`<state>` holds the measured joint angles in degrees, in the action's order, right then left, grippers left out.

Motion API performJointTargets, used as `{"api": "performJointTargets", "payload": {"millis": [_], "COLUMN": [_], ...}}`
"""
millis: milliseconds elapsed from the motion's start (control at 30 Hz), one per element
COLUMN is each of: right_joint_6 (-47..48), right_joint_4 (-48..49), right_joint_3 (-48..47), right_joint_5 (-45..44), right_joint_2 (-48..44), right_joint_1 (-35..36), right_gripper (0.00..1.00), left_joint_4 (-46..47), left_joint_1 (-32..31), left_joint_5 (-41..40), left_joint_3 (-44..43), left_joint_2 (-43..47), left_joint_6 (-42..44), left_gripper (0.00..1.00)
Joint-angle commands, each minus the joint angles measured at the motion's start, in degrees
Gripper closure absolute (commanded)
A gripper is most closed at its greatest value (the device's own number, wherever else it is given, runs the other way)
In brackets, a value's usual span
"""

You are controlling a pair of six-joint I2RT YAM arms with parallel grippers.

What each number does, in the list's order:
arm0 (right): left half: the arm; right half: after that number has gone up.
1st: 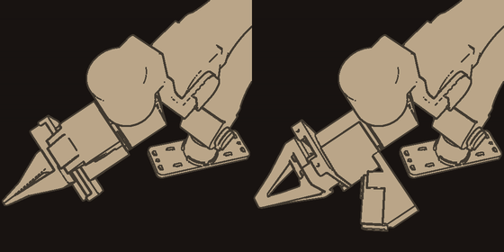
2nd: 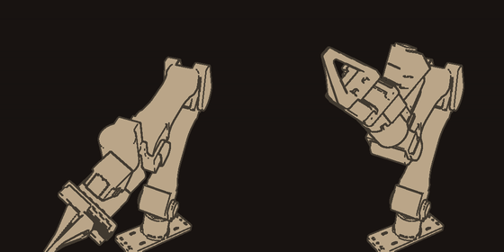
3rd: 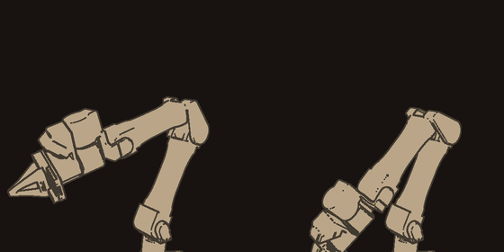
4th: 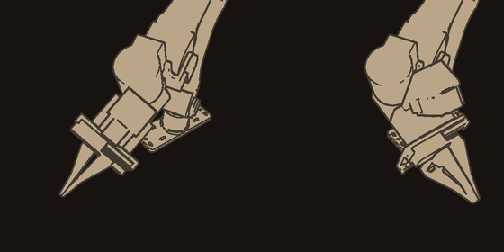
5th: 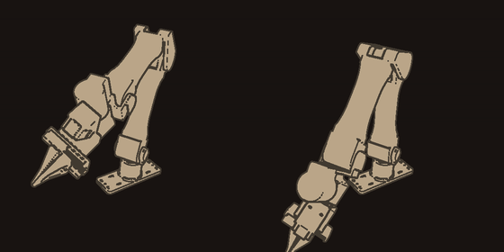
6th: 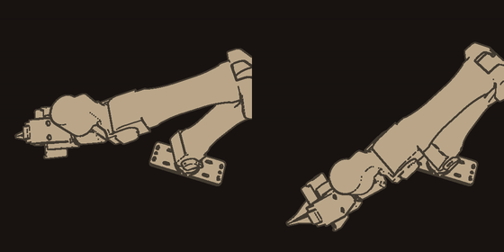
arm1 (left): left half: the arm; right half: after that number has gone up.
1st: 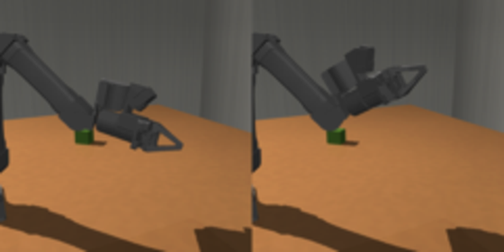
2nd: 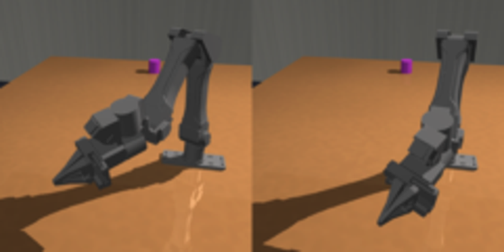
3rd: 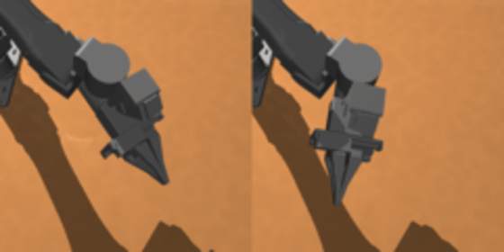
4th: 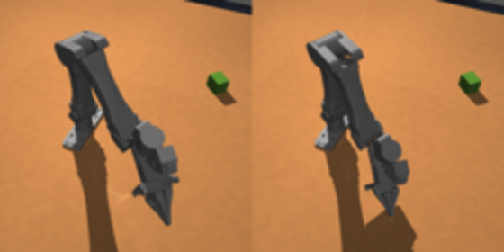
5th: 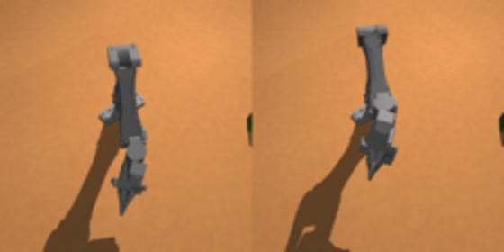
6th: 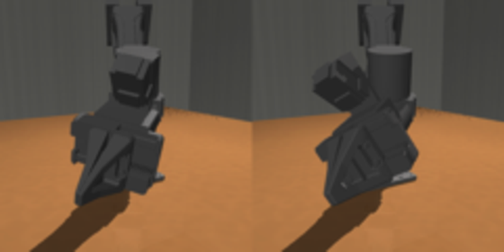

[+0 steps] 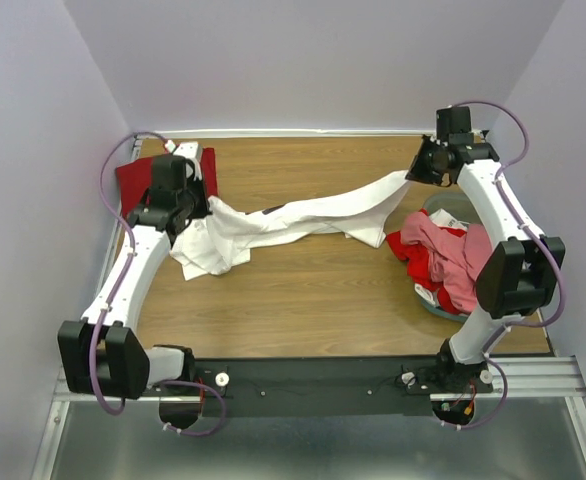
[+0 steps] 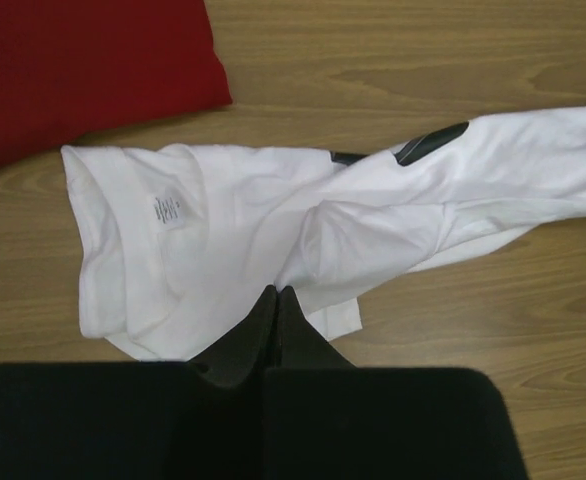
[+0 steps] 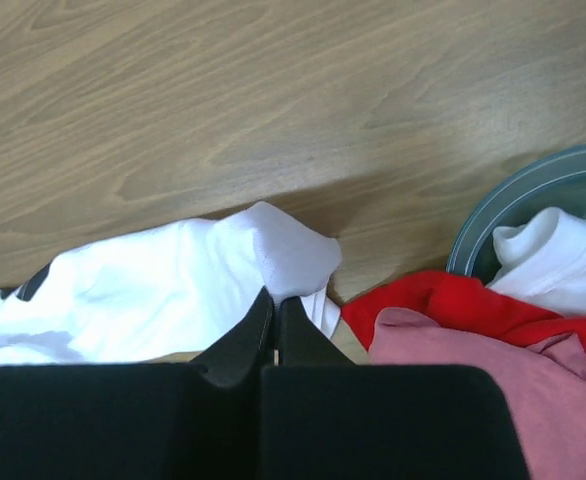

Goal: Fold and stack the t-shirts
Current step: Flatten the tshirt out

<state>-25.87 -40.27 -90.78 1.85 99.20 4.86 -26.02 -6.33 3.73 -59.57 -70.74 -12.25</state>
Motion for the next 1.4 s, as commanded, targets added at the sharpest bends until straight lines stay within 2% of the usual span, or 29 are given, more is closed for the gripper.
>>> {"api": "performJointTargets", "payload": {"millis": [0, 267, 367, 533, 667, 833, 967, 1133, 1367], "right_joint_6": [2.2, 3.2, 4.9, 8.8, 11.4, 12.4, 12.5, 11.2, 9.1], "right_joint_4": [-0.2, -0.5, -0.4, -0.1, 1.2, 3.8, 4.6, 5.4, 5.9], "right_joint_3": [-5.8, -21.7, -24.9, -27.8, -26.2, -23.8, -24.0, -25.0, -21.1], "right_joint_5": [1.5, 3.8, 4.0, 2.6, 2.2, 1.8, 1.7, 1.4, 0.6], "right_joint_2": [-2.8, -5.5, -7.2, -13.8, -20.0, -26.9, -30.3, -32.0, -30.2], "right_joint_1": [-0.3, -0.3, -0.2, -0.3, -0.3, -0.3, -0.3, -0.2, -0.2], "right_gripper": [1.00, 1.00, 1.00, 0.99, 0.99, 0.99, 1.00, 1.00, 0.99], "left_joint_4": [1.9, 2.1, 3.2, 9.7, 12.4, 16.9, 19.9, 21.1, 19.5], "left_joint_1": [0.4, 0.8, 0.9, 0.9, 0.9, 0.9, 0.9, 0.9, 0.9], "left_joint_5": [-3.0, -9.6, -10.8, -13.7, -16.3, -20.2, -20.4, -16.7, -8.4], "left_joint_3": [-11.8, -43.8, -49.2, -46.3, -42.9, -42.7, -44.5, -46.4, -45.5], "left_joint_2": [-3.7, -10.3, -8.6, 0.8, 10.9, 19.1, 21.0, 20.0, 12.8], "left_joint_6": [-0.1, -2.9, -3.1, -1.7, -0.2, 4.2, 7.4, 9.3, 7.8], "left_gripper": [1.00, 1.00, 1.00, 1.00, 1.00, 1.00, 1.00, 1.00, 1.00]}}
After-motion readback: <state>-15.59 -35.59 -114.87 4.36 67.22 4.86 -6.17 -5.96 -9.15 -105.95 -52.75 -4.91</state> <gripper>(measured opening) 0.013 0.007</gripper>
